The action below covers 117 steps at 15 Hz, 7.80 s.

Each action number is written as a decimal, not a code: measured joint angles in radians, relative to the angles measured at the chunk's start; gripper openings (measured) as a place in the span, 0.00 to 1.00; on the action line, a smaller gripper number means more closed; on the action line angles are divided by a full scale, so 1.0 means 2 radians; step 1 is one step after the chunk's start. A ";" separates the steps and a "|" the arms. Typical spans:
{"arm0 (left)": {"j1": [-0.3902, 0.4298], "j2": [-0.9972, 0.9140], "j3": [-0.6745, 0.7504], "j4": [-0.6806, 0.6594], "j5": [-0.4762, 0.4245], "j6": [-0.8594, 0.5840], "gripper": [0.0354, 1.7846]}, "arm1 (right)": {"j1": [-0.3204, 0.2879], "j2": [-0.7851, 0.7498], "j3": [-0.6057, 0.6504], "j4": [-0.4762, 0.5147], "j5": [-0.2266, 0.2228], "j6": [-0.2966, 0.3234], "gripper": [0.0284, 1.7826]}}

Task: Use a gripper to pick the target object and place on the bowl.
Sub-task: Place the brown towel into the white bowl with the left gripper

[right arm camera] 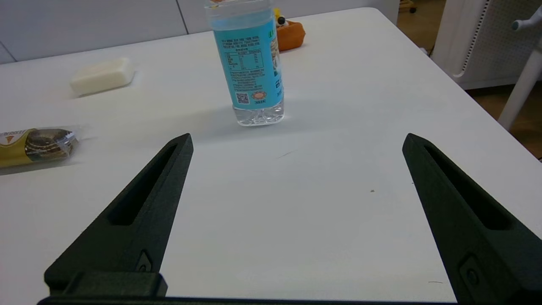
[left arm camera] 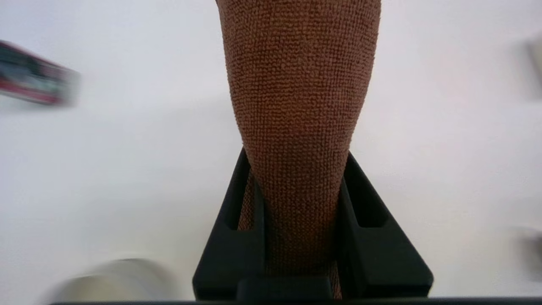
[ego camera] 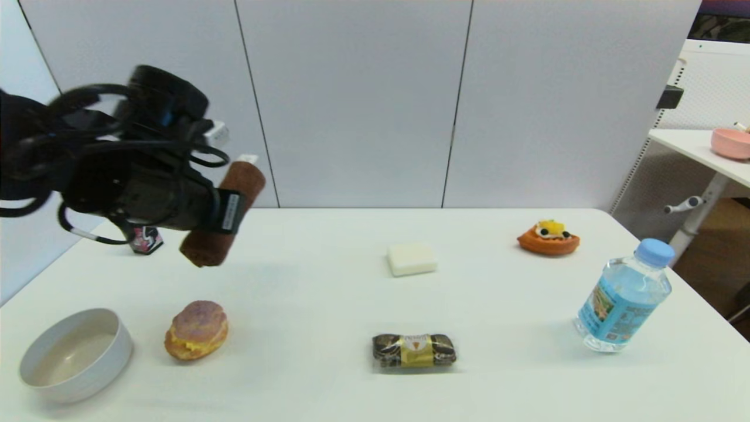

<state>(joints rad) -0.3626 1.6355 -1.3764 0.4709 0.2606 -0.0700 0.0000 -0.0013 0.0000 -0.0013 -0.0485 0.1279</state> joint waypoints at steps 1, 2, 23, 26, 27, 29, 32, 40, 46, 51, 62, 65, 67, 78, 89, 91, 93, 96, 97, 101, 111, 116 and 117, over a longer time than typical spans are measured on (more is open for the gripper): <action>0.023 -0.021 0.000 -0.004 0.000 0.029 0.24 | 0.000 0.000 0.000 0.000 0.000 0.000 0.96; 0.044 -0.043 0.001 -0.007 0.000 0.053 0.24 | 0.000 0.000 0.000 0.000 0.000 0.000 0.96; 0.187 -0.318 0.425 -0.355 0.008 0.074 0.24 | 0.000 0.000 0.000 0.000 0.000 0.000 0.96; 0.194 -0.314 0.422 -0.352 0.023 0.066 0.24 | 0.000 0.000 0.000 0.000 0.000 0.000 0.96; 0.195 -0.312 0.413 -0.343 0.030 0.066 0.24 | 0.000 0.000 0.000 0.000 0.000 0.000 0.96; 0.198 -0.304 0.358 -0.286 0.043 0.053 0.24 | 0.000 0.000 0.000 0.000 0.000 0.000 0.96; 0.214 -0.276 0.180 -0.088 0.034 0.000 0.24 | 0.000 0.000 0.000 0.000 0.000 0.000 0.96; 0.236 -0.091 -0.241 0.490 -0.210 -0.153 0.24 | 0.000 0.000 0.000 0.000 0.000 0.000 0.96; 0.259 -0.064 -0.161 0.516 -0.171 -0.156 0.24 | 0.000 0.000 0.000 0.000 0.000 0.000 0.96; 0.261 -0.147 0.079 0.314 -0.039 -0.110 0.24 | 0.000 0.000 0.000 0.000 0.000 0.000 0.96; 0.264 -0.240 0.367 -0.344 0.025 0.047 0.24 | 0.000 0.000 0.000 0.000 0.000 0.000 0.96; 0.263 -0.244 0.447 -0.447 0.024 0.056 0.24 | 0.000 0.000 0.000 0.000 0.000 0.000 0.96; 0.259 -0.250 0.489 -0.496 0.024 0.061 0.24 | 0.000 0.000 0.000 0.000 0.000 0.000 0.96; 0.252 -0.320 0.576 -0.500 -0.013 0.075 0.24 | 0.000 0.000 0.000 0.000 0.000 0.000 0.96; 0.249 -0.309 0.590 -0.511 -0.019 0.070 0.24 | 0.000 0.000 0.000 0.000 0.000 0.000 0.96; 0.248 -0.300 0.592 -0.524 -0.019 0.070 0.24 | 0.000 0.000 0.000 0.000 0.000 0.000 0.96; 0.246 -0.292 0.592 -0.528 -0.019 0.070 0.24 | 0.000 0.000 0.000 0.000 0.000 0.000 0.96; 0.246 -0.285 0.596 -0.535 -0.018 0.069 0.24 | 0.000 0.000 0.000 0.000 0.000 0.000 0.96; 0.246 -0.284 0.598 -0.535 -0.019 0.068 0.24 | 0.000 0.000 0.000 0.000 0.000 0.000 0.96; 0.246 -0.282 0.599 -0.535 -0.019 0.068 0.48 | 0.000 0.000 0.000 0.000 0.000 0.000 0.96; 0.246 -0.286 0.593 -0.553 -0.019 0.073 0.82 | 0.000 0.000 0.000 0.000 0.000 0.000 0.96; 0.246 -0.299 0.511 -0.560 -0.022 0.099 0.88 | 0.000 0.000 0.000 0.000 0.000 0.000 0.96; 0.246 -0.302 0.480 -0.548 -0.024 0.103 0.89 | 0.000 0.000 0.000 0.000 0.000 0.000 0.96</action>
<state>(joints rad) 0.1294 1.0319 -0.4170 -0.6249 0.2121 0.1360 0.0000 -0.0013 0.0000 -0.0013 -0.0485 0.1283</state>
